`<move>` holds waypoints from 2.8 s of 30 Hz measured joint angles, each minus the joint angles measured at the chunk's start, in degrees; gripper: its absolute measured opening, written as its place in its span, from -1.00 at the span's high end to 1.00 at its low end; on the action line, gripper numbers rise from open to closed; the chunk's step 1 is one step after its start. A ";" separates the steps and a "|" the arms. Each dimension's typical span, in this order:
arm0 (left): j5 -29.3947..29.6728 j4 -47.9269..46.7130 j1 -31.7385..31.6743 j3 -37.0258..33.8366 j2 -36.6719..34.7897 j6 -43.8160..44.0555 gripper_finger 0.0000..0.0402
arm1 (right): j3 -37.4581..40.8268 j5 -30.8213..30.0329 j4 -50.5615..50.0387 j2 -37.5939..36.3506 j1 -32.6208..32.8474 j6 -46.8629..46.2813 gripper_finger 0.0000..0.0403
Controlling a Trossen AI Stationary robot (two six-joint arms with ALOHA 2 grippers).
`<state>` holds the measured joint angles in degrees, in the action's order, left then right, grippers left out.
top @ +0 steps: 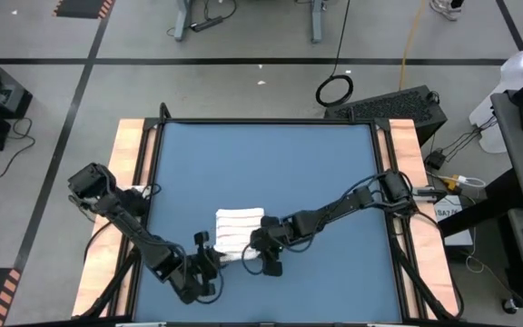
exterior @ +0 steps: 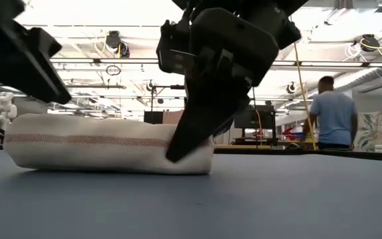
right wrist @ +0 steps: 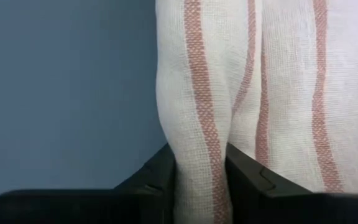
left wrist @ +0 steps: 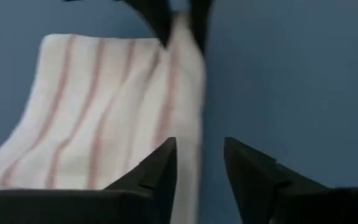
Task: Roll towel
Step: Roll the white towel
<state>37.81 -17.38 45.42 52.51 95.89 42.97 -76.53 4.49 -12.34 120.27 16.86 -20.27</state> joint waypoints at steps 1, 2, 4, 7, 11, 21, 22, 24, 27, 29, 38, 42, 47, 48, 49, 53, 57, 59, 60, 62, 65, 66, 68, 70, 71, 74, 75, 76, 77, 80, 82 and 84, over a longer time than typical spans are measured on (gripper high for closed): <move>0.04 0.89 0.64 0.00 0.31 -0.25 0.28 | 0.01 1.15 -0.01 0.00 -0.33 -0.04 0.55; 0.06 2.02 1.23 0.05 0.76 -0.34 0.21 | 0.02 2.20 -0.02 0.02 -0.60 -0.05 0.55; 0.62 2.46 2.33 0.11 1.32 -0.42 0.07 | 0.05 3.62 -0.02 0.05 -1.15 -0.03 0.55; 4.59 2.41 3.48 0.11 2.08 -0.50 -0.16 | 0.09 6.24 -0.07 0.11 -1.79 -0.09 0.55; 8.99 3.69 4.19 0.15 4.01 -5.68 -0.40 | 0.11 8.79 0.19 0.24 -1.92 -0.09 0.55; 9.78 5.88 4.23 0.20 11.92 -10.90 -0.47 | 0.17 11.43 0.00 0.26 -2.39 -0.09 0.55; 9.78 5.91 4.23 0.20 12.17 -10.87 -0.45 | 0.20 11.46 -0.03 0.26 -2.58 -0.09 0.55; 9.78 5.94 4.22 0.20 12.35 -10.69 -0.39 | 0.20 11.61 -0.06 0.26 -2.65 -0.11 0.55; 9.87 6.04 4.21 0.20 12.30 -10.45 -0.21 | 0.20 11.47 -0.12 0.26 -2.62 -0.11 0.55; 10.08 6.15 4.21 0.20 12.07 -10.33 -0.04 | 0.20 11.42 -0.16 0.26 -2.62 -0.09 0.55; 6.89 2.98 1.87 0.51 11.68 -0.36 0.69 | 0.33 7.39 -0.79 -1.31 -0.61 3.07 0.37; 3.64 2.25 -0.05 0.55 11.63 3.03 0.71 | 0.41 -4.67 -5.52 -3.64 3.19 8.99 0.19; -1.51 2.17 -2.28 0.44 10.49 3.92 0.65 | 0.48 -20.45 -8.26 -4.57 9.10 13.13 -0.02; -2.84 2.02 -2.75 0.42 9.94 4.29 0.64 | 0.48 -23.34 -8.15 -4.63 10.32 13.29 -0.05; -3.99 1.88 -3.19 0.40 9.27 4.74 0.64 | 0.48 -26.07 -7.93 -4.70 11.45 13.40 -0.08; -7.90 1.49 -4.70 0.31 7.09 6.13 0.64 | 0.48 -35.43 -6.59 -4.85 15.43 13.90 -0.15; -10.25 1.00 -5.96 0.31 6.93 5.87 0.63 | 0.39 -40.18 -3.36 -4.90 17.28 15.91 -0.14; -12.23 0.53 -6.89 0.33 7.04 6.25 0.63 | 0.39 -40.26 -2.51 -4.90 17.16 16.44 -0.12; -12.74 0.52 -7.23 0.34 7.15 6.27 0.63 | 0.39 -40.17 -2.43 -4.90 16.89 16.48 -0.11; -13.06 0.51 -7.66 0.35 7.17 6.06 0.64 | 0.37 -39.65 -2.59 -4.90 16.02 16.20 -0.10; -13.95 0.49 -8.20 0.35 7.17 5.92 0.65 | 0.31 -36.26 -2.55 -4.54 14.16 14.91 -0.08; -14.20 0.41 -8.31 0.35 7.17 5.85 0.65 | 0.31 -34.58 -2.57 -4.22 13.42 14.54 -0.08; -14.26 0.26 -8.34 0.35 7.19 5.85 0.65 | 0.28 -30.74 -2.47 -3.16 11.91 13.89 -0.07; -14.26 0.22 -8.34 0.35 7.20 5.87 0.65 | 0.28 -28.70 -2.67 -2.16 10.79 13.50 -0.06; -14.26 0.20 -8.34 0.35 7.22 5.87 0.65 | 0.28 -28.35 -2.71 -1.94 10.35 13.44 -0.05; -14.26 0.17 -8.34 0.33 7.22 5.91 0.66 | 0.24 -28.29 -2.60 -1.54 9.46 13.44 -0.04; -14.26 0.19 -8.34 0.33 7.22 5.86 0.66 | 0.24 -28.18 -2.62 -1.49 9.28 13.44 -0.04; -14.26 0.19 -8.34 0.33 7.22 5.83 0.65 | 0.24 -28.03 -2.62 -1.49 9.10 13.44 -0.04; -14.21 0.19 -8.34 0.31 7.22 5.83 0.65 | 0.23 -27.61 -2.62 -1.49 8.92 13.45 -0.04; -13.35 0.32 -8.34 0.31 7.26 5.83 0.57 | 0.22 -24.35 -2.84 -1.49 7.86 13.41 -0.04; -12.07 0.38 -8.18 0.25 7.32 6.10 0.50 | 0.20 -22.48 -2.87 -1.36 7.05 12.69 -0.04; -10.81 0.56 -7.82 0.20 7.36 6.13 0.40 | 0.17 -21.19 -2.90 -1.19 6.32 12.23 -0.04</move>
<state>27.00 -16.82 37.60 52.71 103.25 49.10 -76.36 -16.70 -15.23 119.08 23.18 -8.04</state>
